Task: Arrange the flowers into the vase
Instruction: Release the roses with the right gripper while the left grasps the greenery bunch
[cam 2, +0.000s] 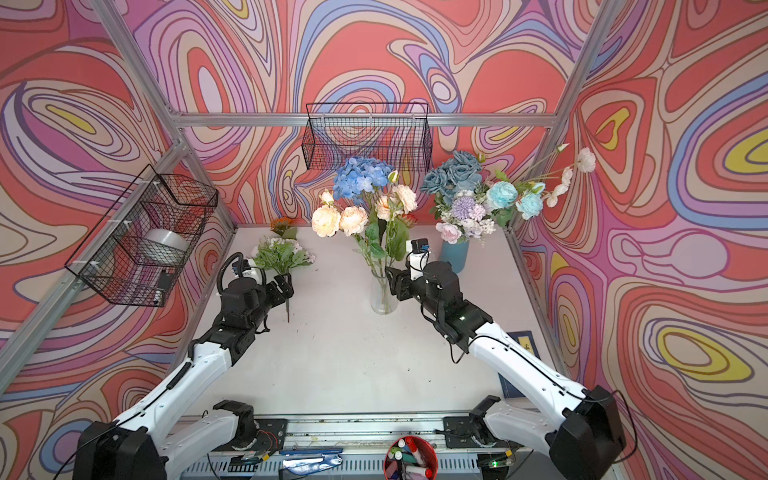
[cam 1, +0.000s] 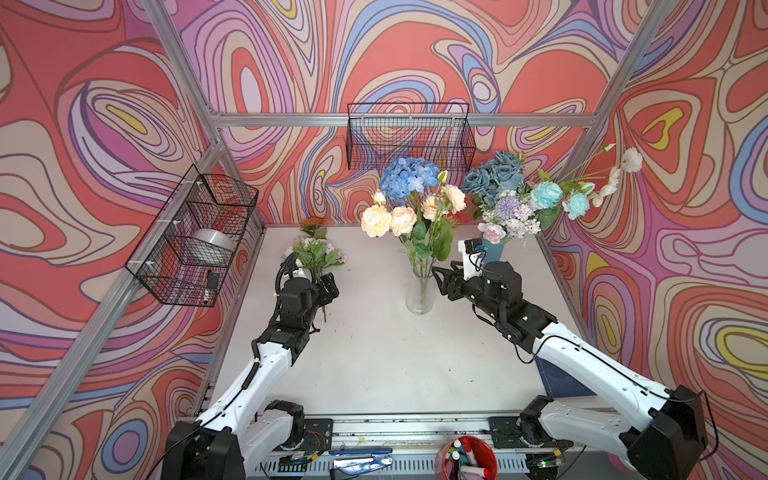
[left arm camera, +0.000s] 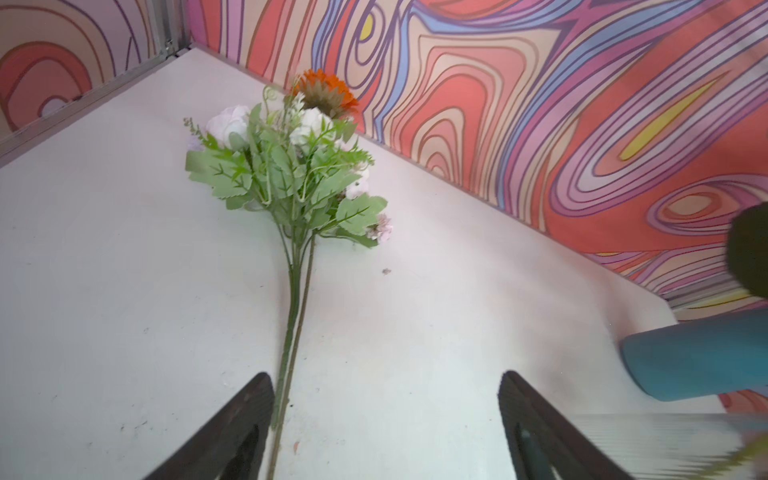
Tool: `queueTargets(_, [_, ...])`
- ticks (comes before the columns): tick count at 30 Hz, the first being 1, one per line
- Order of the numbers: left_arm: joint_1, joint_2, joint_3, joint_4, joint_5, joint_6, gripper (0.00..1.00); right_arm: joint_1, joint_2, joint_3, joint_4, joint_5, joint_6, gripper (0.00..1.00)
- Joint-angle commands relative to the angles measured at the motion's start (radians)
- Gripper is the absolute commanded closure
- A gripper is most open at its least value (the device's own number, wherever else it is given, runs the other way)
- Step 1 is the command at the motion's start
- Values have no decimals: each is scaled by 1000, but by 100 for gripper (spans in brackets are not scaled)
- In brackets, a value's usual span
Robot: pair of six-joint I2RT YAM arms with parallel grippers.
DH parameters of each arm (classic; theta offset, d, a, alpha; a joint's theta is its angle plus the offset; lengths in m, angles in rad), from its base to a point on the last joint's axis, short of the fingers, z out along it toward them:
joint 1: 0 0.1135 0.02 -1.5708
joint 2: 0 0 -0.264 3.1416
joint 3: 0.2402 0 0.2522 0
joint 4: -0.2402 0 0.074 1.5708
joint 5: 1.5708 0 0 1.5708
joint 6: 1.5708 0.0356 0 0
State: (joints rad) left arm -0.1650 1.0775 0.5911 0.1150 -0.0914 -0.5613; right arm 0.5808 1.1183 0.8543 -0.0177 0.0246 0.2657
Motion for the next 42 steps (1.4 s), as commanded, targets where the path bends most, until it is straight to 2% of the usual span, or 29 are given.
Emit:
queueTargets(1, [66, 91, 31, -32, 52, 27, 21, -6, -12, -50, -12, -53, 54, 23])
queueTargets(3, [108, 162, 64, -28, 98, 26, 29, -6, -9, -66, 1, -60, 64, 13])
queueTargets(4, [122, 198, 87, -34, 108, 26, 32, -5, -6, -72, 7, -63, 70, 3])
queueTargets(5, [130, 230, 106, -38, 116, 33, 33, -6, -5, -75, 11, -66, 71, 2])
queueTargets(10, [142, 399, 225, -71, 128, 82, 35, -5, -1, -81, 26, -60, 65, 2])
queueTargets(14, [161, 543, 355, -172, 170, 116, 39, -5, -6, -83, 34, -47, 52, 2])
queueTargets(20, [173, 710, 538, -362, 130, 139, 41, -5, -31, -99, 66, -36, 50, 2])
queueTargets(24, [177, 764, 600, -408, 165, 149, 43, -6, -33, -106, 71, -8, 43, 2])
queueTargets(32, [179, 872, 727, -563, 122, 120, 41, -6, -50, -118, 71, 11, 39, 2])
queueTargets(42, [181, 905, 767, -607, 91, 88, 47, -6, -73, -127, 67, 31, 31, 1])
